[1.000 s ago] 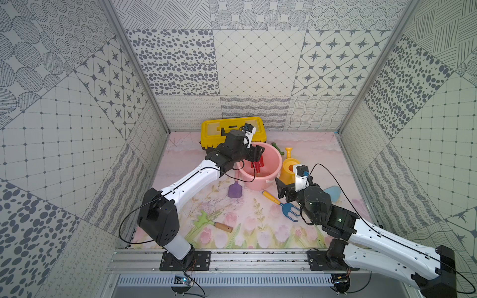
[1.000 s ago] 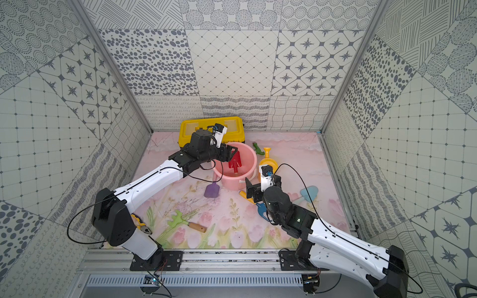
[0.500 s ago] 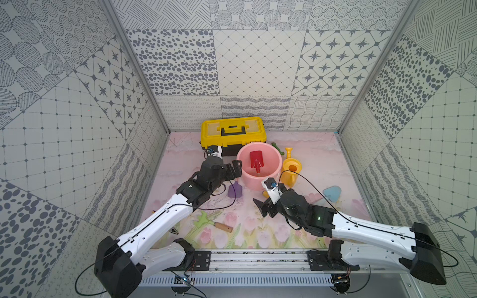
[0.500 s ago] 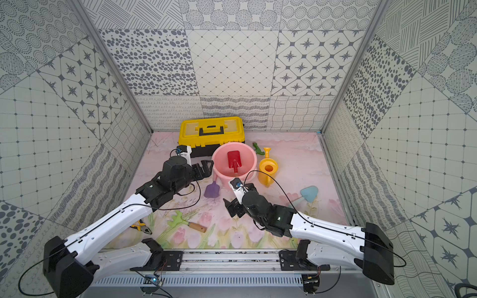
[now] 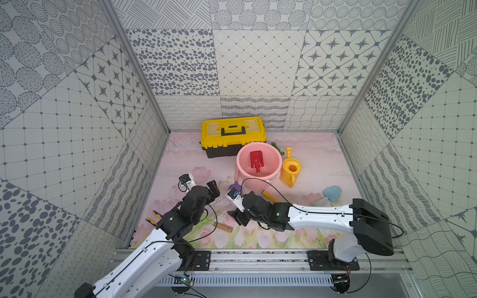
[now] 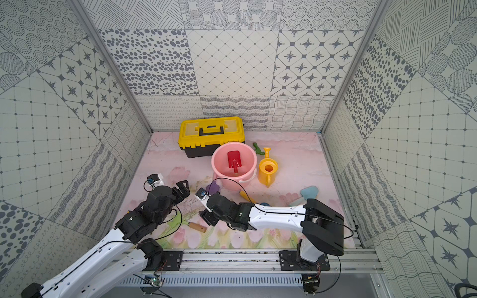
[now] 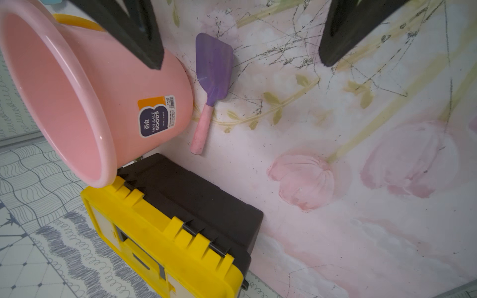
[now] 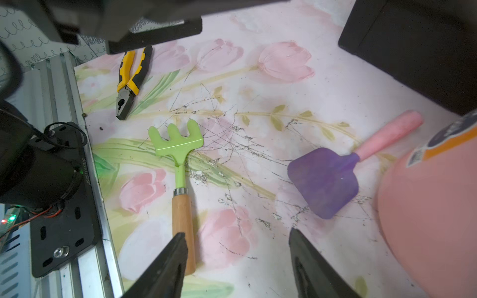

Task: Organize the gardening tools
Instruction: Pick up the gardening tool from the center of the board.

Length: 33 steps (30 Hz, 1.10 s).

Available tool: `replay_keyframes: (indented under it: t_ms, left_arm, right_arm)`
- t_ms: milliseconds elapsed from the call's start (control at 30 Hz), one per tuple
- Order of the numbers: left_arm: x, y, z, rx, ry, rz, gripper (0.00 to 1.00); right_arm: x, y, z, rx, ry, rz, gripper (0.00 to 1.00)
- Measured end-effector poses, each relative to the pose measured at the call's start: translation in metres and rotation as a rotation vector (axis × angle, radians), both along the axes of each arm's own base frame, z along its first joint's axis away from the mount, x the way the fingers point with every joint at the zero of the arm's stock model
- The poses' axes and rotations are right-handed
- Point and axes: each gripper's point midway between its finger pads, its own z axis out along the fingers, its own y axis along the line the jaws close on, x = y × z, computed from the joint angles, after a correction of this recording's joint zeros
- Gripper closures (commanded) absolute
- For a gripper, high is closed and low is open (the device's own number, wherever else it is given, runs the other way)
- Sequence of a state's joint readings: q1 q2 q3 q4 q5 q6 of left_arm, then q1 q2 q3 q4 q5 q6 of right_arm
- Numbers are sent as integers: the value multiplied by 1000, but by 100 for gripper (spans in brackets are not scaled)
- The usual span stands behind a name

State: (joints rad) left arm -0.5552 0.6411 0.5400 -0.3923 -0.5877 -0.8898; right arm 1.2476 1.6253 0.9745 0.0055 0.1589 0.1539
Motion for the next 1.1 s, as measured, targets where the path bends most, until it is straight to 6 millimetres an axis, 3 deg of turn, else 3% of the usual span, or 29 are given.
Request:
replay_keyframes:
  t_ms: [200, 400, 600, 1100]
  left_arm:
    - [-9, 14, -1, -15, -25, 57, 1]
    - [-16, 24, 1, -41, -49, 105, 0]
    - [-21, 31, 1, -64, -71, 134, 1]
    - [-23, 35, -1, -64, -69, 158, 0]
  right_arm:
    - [-11, 28, -44, -61, 71, 43, 45]
    - [-21, 32, -84, -127, 137, 61, 49]
    - [-23, 46, -87, -104, 164, 72, 53]
    - [-32, 45, -94, -125, 186, 90, 50]
